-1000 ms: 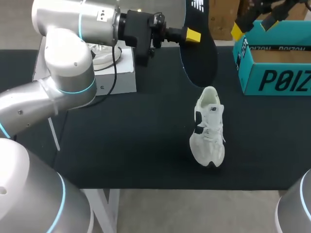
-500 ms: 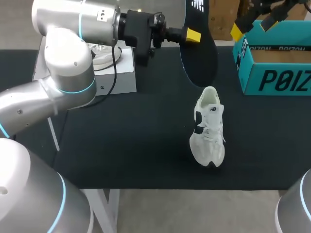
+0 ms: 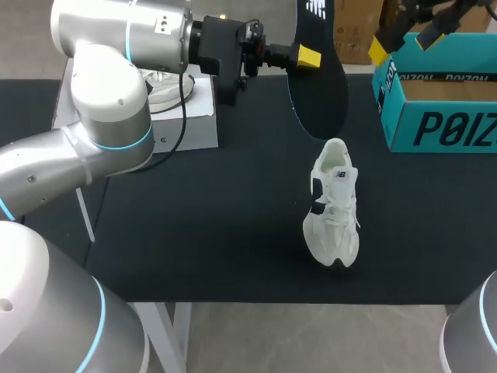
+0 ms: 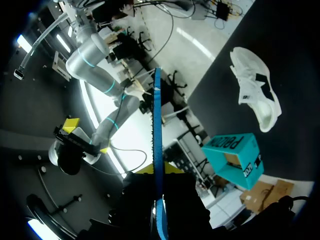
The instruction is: Take the shoe out of the shoebox, open the shoe tongue, remove and reinsert the insole, then place the shoe into the shoebox
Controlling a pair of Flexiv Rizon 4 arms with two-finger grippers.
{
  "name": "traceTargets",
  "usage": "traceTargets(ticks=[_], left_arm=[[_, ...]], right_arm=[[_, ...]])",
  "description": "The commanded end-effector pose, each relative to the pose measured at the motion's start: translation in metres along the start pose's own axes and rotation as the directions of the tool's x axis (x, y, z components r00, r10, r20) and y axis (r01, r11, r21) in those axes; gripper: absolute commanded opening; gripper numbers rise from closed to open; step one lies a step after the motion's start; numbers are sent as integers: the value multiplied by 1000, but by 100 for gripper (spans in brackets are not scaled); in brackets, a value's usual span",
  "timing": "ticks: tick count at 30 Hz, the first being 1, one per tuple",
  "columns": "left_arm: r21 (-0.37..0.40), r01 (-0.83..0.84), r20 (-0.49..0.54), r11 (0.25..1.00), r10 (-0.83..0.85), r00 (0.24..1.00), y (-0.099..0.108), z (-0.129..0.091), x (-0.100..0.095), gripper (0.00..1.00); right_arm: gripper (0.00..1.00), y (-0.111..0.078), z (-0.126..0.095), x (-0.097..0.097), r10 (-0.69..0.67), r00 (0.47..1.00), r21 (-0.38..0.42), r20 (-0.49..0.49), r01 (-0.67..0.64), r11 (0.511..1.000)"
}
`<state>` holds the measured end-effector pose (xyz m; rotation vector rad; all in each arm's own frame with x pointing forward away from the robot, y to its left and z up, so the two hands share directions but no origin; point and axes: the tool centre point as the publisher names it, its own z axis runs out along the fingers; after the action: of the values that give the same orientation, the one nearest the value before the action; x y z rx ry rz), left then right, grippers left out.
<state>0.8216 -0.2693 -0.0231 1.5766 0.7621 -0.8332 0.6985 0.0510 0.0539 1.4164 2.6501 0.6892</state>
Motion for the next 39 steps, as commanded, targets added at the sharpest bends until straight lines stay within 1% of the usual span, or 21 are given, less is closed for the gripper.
traceTargets(ticks=[1,3,4,6,8,12,15,18,21,26,32,35,39], left_arm=[[-1,-2,0,1000,2,1000,0,1,0,0],[-1,-2,0,1000,2,1000,0,1,0,0],[-1,-2,0,1000,2,1000,0,1,0,0],[-1,-2,0,1000,2,1000,0,1,0,0],[-1,-2,0,1000,2,1000,0,1,0,0],[-1,-2,0,1000,2,1000,0,1,0,0],[-1,-2,0,1000,2,1000,0,1,0,0],[-1,-2,0,1000,2,1000,0,1,0,0],[-1,-2,0,1000,2,1000,0,1,0,0],[-1,-2,0,1000,2,1000,0,1,0,0],[-1,-2,0,1000,2,1000,0,1,0,0],[-1,-2,0,1000,2,1000,0,1,0,0],[-1,-2,0,1000,2,1000,0,1,0,0]], right_arm=[[100,6,3,-9,30,993,-48,-111,-36,998],[100,11,8,-18,63,979,-60,-194,-76,995],[100,13,9,-23,77,961,-96,-267,-106,990],[100,17,16,-32,96,927,-92,-363,-138,986],[100,20,21,-35,111,890,-100,-441,-172,980],[100,28,36,-31,104,832,-103,-545,-189,977],[100,34,45,-26,93,781,-116,-617,-207,971],[100,39,51,-25,73,728,-139,-681,-227,964],[100,41,57,-27,40,648,-158,-761,-245,957],[100,40,60,-28,4,584,-180,-812,-256,950],[100,45,63,-26,-26,574,-206,-818,-251,946],[100,48,67,-23,-42,580,-228,-813,-252,940],[100,51,75,-22,-40,586,-231,-809,-254,939]])
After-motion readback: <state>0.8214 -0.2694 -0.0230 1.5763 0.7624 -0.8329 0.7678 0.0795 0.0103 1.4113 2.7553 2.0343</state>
